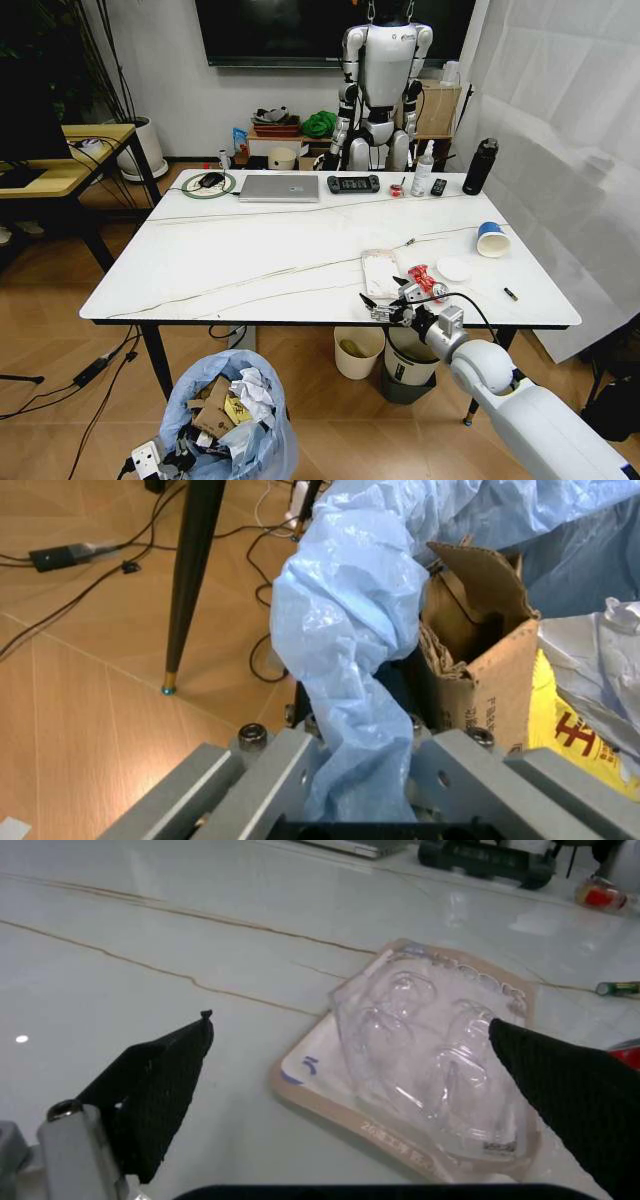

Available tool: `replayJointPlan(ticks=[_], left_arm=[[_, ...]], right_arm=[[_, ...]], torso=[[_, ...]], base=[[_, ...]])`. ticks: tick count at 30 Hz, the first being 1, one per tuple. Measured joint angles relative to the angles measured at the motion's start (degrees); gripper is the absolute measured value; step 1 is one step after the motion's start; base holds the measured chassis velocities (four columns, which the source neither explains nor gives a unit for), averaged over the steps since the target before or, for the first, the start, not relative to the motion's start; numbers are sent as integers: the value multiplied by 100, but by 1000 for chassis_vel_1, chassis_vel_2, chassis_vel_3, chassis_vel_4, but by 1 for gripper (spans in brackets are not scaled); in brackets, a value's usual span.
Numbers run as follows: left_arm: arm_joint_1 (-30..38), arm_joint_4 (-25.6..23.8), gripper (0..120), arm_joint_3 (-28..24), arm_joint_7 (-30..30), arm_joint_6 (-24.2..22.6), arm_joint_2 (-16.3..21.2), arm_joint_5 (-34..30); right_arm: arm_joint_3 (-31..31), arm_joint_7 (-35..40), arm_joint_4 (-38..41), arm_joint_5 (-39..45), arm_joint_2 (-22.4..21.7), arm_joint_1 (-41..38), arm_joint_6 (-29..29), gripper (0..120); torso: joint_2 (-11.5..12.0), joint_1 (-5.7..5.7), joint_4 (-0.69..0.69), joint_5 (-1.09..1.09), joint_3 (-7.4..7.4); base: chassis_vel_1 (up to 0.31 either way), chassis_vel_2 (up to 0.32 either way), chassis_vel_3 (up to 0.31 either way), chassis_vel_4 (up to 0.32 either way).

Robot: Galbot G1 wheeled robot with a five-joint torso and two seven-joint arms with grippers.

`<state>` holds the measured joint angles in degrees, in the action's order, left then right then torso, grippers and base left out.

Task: Pick up the trash bin and place the trash from the table into it.

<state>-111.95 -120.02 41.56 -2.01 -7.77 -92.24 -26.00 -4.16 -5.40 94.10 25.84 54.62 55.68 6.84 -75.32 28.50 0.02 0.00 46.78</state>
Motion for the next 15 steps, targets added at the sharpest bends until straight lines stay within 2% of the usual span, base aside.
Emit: replayJointPlan(ticks=[6, 11, 14, 15], left_arm=[[37, -17, 0, -27, -2, -8, 3, 24], [63, -13, 0, -37, -10, -27, 5, 23], [74, -11, 0, -38, -16, -40, 6, 11], [76, -9, 0, -37, -19, -44, 6, 5]], right_arm=[[22, 101, -192, -4, 44, -197, 48, 100], [50, 77, -375, -36, 78, -264, 43, 95], [62, 55, -486, -67, 107, -281, 30, 84], [63, 44, -538, -83, 121, -291, 22, 77]], torso=[[0, 0, 0, 0, 0], [0, 0, 0, 0, 0], [0, 0, 0, 1, 0], [0, 0, 0, 1, 0]], base=[[0, 0, 0, 0], [0, 0, 0, 0], [0, 0, 0, 0], [0, 0, 0, 0]])
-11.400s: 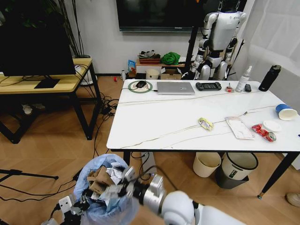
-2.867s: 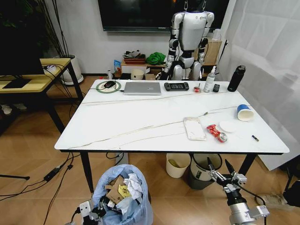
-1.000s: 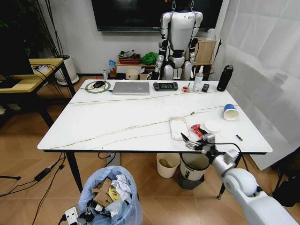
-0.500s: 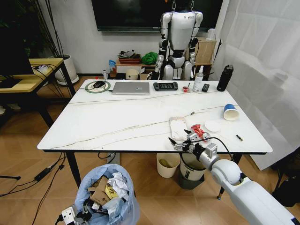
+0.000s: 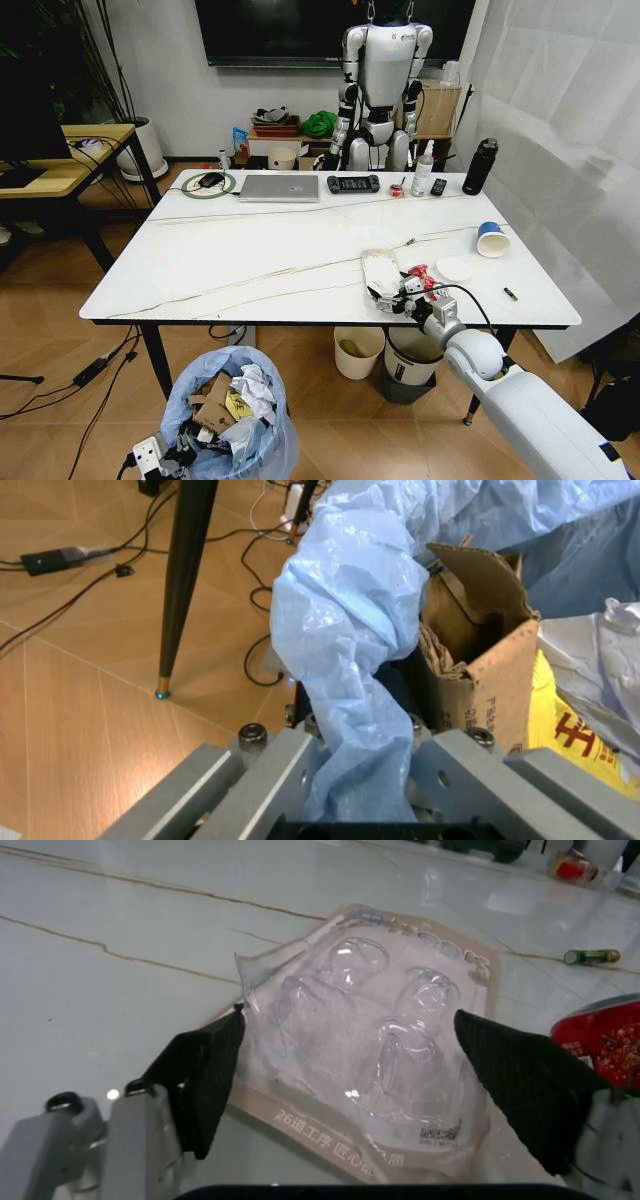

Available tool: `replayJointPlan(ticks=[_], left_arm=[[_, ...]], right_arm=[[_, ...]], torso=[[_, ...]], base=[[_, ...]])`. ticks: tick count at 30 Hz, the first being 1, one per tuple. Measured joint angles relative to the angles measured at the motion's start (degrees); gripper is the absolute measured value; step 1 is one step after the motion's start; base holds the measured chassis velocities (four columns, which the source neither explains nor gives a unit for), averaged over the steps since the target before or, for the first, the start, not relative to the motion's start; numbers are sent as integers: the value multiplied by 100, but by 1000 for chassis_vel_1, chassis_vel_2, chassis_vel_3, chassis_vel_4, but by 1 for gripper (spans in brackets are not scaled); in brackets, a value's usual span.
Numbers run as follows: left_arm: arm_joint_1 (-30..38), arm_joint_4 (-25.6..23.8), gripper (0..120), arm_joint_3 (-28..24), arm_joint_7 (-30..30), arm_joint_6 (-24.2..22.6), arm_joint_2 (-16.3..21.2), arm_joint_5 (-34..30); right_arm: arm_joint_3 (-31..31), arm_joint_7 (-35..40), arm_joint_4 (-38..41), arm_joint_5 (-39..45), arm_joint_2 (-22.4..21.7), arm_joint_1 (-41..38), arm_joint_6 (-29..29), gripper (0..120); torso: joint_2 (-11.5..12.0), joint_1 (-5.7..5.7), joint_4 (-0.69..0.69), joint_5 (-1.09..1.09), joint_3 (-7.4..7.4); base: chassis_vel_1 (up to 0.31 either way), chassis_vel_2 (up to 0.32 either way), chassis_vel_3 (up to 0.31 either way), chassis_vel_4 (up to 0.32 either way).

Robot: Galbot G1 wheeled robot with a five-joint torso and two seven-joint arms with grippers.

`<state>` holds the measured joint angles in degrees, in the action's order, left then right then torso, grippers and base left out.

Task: Pick up the trash bin and place the trash from the table into it.

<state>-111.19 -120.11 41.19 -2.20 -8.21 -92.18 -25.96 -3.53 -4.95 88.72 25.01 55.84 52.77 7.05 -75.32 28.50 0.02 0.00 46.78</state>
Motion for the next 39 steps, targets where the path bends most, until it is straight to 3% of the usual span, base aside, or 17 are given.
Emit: replayJointPlan(ticks=[3, 9, 11, 22, 28, 39], left_arm=[[1, 1, 0, 3, -1, -3, 0, -15], [1, 16, 0, 23, -4, -8, 2, -73], [2, 16, 0, 24, -5, -9, 2, -80], [-4, 2, 0, 38, -23, -37, 24, -161], [-9, 2, 0, 12, -28, -50, 106, -183], [16, -2, 0, -34, -79, -144, 302, -275]], right_arm=[[-3, -5, -23, -3, 16, -5, -4, 71], [-38, 1, -20, -3, 41, 14, -7, 44], [-40, 2, -15, -3, 42, 19, -7, 41], [-122, 10, 131, 44, 33, 119, 5, 0], [-214, 8, 406, 370, 9, 284, -91, 0], [-481, -534, 1590, 1433, -292, 1010, -889, 0]], torso=[[0, 0, 0, 0, 0], [0, 0, 0, 0, 0], [0, 0, 0, -1, 0], [0, 0, 0, 0, 0], [0, 0, 1, 0, 0], [0, 0, 0, -1, 0]], base=[[0, 0, 0, 0], [0, 0, 0, 0], [0, 0, 0, 0], [0, 0, 0, 0], [0, 0, 0, 0], [0, 0, 0, 0]])
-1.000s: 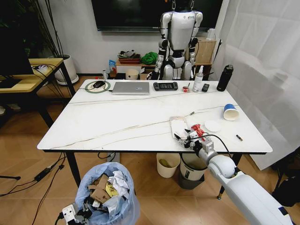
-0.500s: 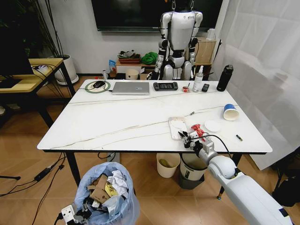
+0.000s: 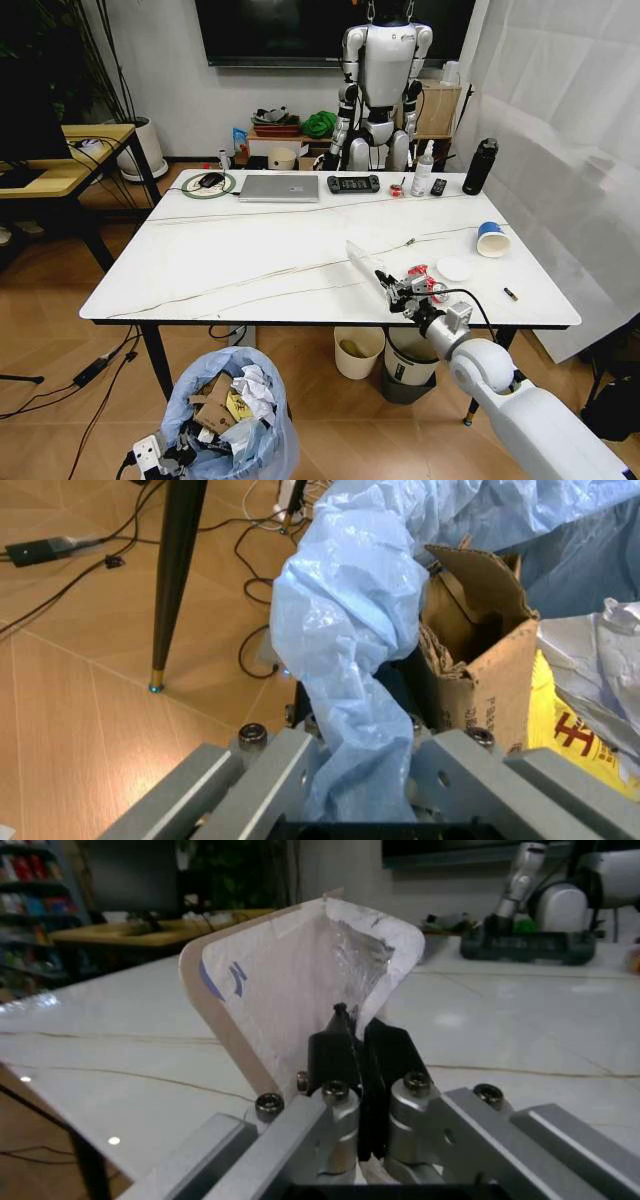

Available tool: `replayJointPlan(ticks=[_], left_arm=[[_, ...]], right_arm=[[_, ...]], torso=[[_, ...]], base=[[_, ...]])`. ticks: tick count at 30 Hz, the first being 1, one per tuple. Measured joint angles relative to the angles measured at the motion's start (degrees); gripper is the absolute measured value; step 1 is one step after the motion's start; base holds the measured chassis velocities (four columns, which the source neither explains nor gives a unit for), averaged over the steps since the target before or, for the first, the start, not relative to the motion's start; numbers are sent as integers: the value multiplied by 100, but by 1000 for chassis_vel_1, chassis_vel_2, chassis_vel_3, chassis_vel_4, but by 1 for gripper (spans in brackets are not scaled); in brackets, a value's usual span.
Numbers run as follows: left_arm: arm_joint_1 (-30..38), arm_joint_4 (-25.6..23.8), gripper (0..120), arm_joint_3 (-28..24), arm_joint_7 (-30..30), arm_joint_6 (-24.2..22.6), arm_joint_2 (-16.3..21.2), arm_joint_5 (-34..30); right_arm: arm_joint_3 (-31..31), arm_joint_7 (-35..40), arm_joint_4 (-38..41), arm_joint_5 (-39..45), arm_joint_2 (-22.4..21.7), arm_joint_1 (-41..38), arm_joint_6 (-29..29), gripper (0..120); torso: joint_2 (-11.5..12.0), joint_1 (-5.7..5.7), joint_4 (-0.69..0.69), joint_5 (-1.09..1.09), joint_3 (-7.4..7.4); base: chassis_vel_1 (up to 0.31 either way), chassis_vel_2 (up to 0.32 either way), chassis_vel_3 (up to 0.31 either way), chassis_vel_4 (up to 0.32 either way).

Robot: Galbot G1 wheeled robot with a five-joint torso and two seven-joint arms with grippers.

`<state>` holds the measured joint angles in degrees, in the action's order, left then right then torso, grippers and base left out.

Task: Pick up the trash bin and place the trash from the table into it.

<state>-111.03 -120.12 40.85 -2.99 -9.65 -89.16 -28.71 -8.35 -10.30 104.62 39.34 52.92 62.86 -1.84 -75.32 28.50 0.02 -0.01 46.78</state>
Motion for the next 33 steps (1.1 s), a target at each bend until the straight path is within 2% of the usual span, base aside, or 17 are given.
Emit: replayJointPlan(ticks=[7, 9, 12, 14, 16, 24, 33], left_arm=[[-29, -2, 0, -88, -14, -29, 12, 23], [-77, -16, 0, -137, -15, -32, 18, 55], [-99, -31, 0, -149, -14, -35, 18, 72], [-132, -65, 0, -154, -15, -43, 12, 104], [-160, -151, 0, -129, -27, -80, -15, 124], [-175, -324, 0, -54, -70, -159, -145, 124], [-135, -341, 0, -137, -76, -167, -238, 124]], right_arm=[[444, -278, 1033, 555, -204, 484, -235, 0], [944, -374, 1270, 621, -233, 386, -419, 0], [1170, -406, 1323, 639, -234, 305, -481, 0], [1581, -468, 1395, 689, -233, 156, -568, 0], [2188, -588, 1375, 716, -183, -49, -701, 0], [2998, -766, 781, 347, 160, -243, -840, 0], [3077, -844, 434, -92, 288, -40, -880, 0]], torso=[[0, 0, -2, 0, 0], [-1, -1, -1, 1, -1], [-1, -1, 0, -2, -1], [-1, -1, 1, 0, 0], [-1, -1, 1, -1, 0], [-1, -1, 0, 1, 0], [-1, 0, -1, 0, 0]], base=[[0, 0, 0, 0], [0, 0, 0, 0], [0, 0, 0, 0], [0, 0, 0, 0], [0, 0, 0, 0], [0, 0, 0, 0], [0, 0, 0, 0]])
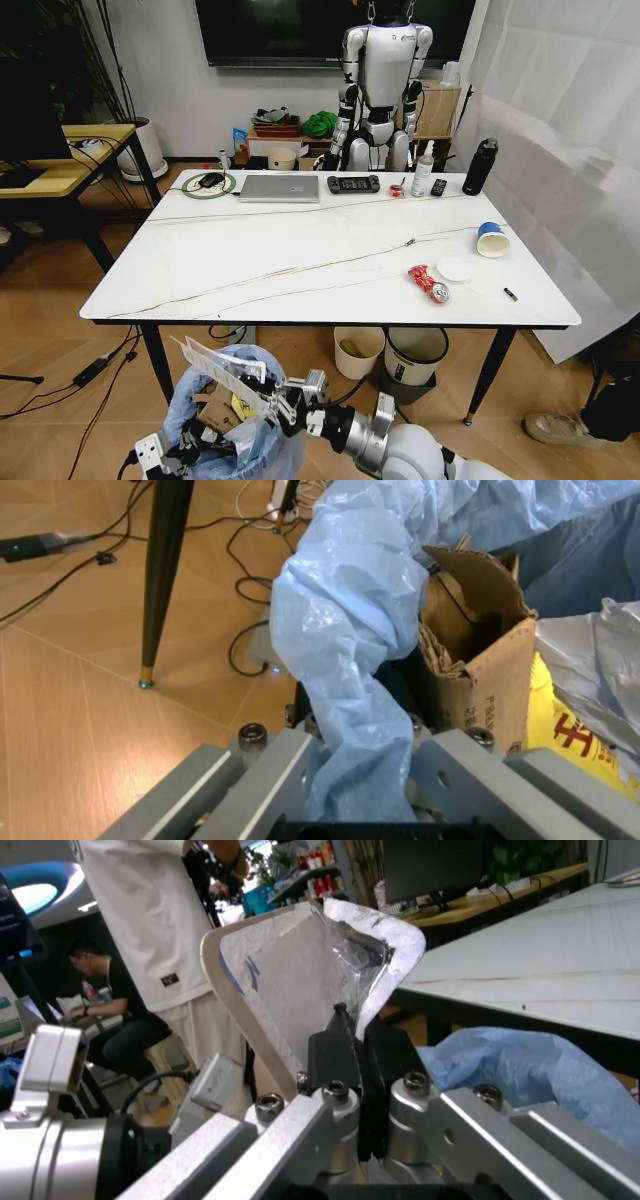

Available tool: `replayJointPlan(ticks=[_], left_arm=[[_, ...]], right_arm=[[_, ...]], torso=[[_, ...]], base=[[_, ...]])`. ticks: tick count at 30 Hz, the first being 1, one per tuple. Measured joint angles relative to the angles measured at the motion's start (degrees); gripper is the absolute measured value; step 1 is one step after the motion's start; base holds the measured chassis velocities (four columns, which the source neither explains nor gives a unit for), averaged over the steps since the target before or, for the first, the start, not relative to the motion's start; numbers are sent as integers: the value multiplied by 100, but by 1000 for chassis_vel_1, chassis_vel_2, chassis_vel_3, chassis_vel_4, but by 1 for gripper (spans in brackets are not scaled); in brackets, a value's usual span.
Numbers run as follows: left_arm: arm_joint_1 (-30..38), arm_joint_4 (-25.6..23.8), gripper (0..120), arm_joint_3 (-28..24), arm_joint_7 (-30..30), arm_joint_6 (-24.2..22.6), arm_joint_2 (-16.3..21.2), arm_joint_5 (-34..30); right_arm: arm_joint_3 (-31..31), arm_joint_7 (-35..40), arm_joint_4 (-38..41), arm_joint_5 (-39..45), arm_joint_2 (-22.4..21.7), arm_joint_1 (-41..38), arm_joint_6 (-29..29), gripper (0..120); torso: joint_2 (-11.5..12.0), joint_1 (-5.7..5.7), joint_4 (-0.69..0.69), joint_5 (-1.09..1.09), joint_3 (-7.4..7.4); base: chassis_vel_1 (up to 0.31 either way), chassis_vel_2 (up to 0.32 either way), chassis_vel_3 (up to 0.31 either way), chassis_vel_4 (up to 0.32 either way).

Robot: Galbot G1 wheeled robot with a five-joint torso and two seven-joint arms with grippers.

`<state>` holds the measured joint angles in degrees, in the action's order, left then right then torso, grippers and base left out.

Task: Pick up the trash bin and place the trash from the table into it.

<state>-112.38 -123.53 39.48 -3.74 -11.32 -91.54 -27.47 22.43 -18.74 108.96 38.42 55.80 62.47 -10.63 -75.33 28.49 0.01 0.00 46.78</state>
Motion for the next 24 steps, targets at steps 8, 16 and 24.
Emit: replayJointPlan(ticks=[8, 16, 24], left_arm=[[-17, -56, 0, -63, -20, -16, -20, 0], [-43, -119, 0, -55, -35, -33, 10, -22], [-58, -141, 0, -95, -52, -48, 27, -34]], right_arm=[[-143, -167, -412, -527, 102, 317, -200, 0], [-250, -210, -510, -675, 160, 406, -258, 0], [-322, -241, -553, -784, 154, 457, -310, 4]], torso=[[1, 0, 0, 0, 0], [1, 0, 1, 0, 0], [1, 0, 1, 0, 1]], base=[[0, 0, 0, 0], [0, 0, 0, 0], [0, 0, 0, 0]])
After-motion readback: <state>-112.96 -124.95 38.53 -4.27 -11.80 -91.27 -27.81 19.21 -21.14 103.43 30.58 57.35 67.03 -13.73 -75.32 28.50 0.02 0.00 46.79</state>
